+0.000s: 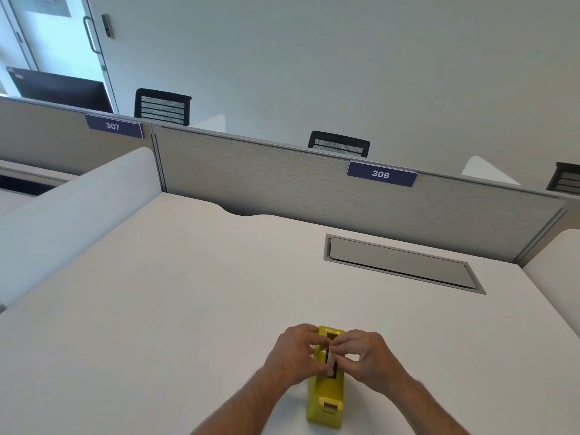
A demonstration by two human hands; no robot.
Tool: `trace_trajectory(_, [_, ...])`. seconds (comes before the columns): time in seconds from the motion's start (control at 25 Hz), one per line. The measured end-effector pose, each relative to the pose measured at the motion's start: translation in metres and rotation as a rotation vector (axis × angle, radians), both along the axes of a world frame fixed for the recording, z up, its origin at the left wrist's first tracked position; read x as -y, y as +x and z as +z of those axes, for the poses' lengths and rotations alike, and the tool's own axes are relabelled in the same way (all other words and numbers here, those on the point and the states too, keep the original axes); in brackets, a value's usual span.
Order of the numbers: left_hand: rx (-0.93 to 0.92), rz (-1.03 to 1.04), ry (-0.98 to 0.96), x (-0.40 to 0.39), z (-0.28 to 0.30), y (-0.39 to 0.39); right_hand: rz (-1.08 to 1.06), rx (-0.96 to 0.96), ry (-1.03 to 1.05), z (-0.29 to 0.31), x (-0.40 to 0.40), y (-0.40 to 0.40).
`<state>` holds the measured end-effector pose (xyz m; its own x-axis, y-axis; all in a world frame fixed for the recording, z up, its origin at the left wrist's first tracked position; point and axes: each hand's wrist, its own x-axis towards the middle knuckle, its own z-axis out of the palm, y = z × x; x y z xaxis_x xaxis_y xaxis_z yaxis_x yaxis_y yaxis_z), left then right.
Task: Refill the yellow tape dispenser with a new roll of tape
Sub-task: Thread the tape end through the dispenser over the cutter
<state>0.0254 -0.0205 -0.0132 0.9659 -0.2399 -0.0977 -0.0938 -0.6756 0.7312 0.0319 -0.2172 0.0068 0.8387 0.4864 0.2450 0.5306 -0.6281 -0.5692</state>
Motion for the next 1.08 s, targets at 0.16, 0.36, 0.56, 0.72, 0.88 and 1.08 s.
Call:
trace_trajectory(0.16, [-0.002,-0.010,0.013,0.0000,0.0010,0.0001,0.006,0.012,-0.011,-0.0028,0.0012,0.0016])
trace_trajectory(0.36, [-0.006,-0.005,0.020,0.0010,0.0011,-0.0001,0.025,0.047,-0.033,-0.0038,0.0017,0.0028])
trace_trajectory(0.56, [-0.002,-0.001,0.027,0.0015,0.0007,0.0005,0.049,0.008,-0.039,0.0007,0.0032,0.0018])
trace_trajectory(0.72, [-0.010,-0.002,0.008,0.0004,0.0000,0.0009,0.047,0.017,-0.025,0.0001,0.0029,0.0045])
trace_trajectory(0.88, [-0.019,0.006,0.007,0.0009,-0.0007,0.0010,0.063,0.032,-0.056,-0.0006,0.0047,0.0062])
trace_trajectory(1.08, [-0.024,-0.002,0.012,0.0011,-0.0012,0.0012,0.088,0.087,-0.094,-0.0015,0.0025,0.0056])
